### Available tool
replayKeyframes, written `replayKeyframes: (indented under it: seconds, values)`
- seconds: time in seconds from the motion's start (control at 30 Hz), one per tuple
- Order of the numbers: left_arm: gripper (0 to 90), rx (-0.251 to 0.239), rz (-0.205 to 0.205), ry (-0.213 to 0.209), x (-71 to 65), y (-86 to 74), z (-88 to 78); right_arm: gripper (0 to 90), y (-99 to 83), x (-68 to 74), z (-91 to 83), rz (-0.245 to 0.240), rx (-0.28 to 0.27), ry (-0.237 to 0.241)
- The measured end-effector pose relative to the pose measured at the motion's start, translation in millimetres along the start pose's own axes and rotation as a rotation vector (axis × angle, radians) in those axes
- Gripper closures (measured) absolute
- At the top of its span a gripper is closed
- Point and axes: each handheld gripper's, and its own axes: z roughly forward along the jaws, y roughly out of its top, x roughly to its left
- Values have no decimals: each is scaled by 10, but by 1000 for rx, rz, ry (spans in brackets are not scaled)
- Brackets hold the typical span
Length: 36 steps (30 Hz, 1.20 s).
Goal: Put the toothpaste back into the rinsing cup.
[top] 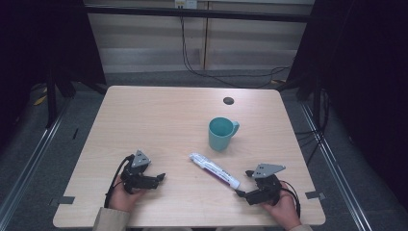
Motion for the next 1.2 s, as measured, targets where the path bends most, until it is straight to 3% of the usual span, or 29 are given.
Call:
replayKeyframes:
  seconds: [0.23, 0.43, 0.6, 0.83, 1.2]
  values:
    - [191, 0, 0, 0, 0, 0, -1, 173, 129, 4, 23, 13, 90, -11]
    - [191, 0, 1, 0, 0, 0, -1, 206, 358, -55, 36, 55, 179, 28]
    - [192, 0, 0, 0, 0, -1, -1, 256, 660, -31, 75, 28, 276, 35]
    - [191, 0, 1, -1, 0, -1, -1, 275, 917, 1, 180, 17, 345, 36]
    - [191, 0, 1, -1, 0, 0, -1, 289, 1097, 37, 372, -16, 420, 34]
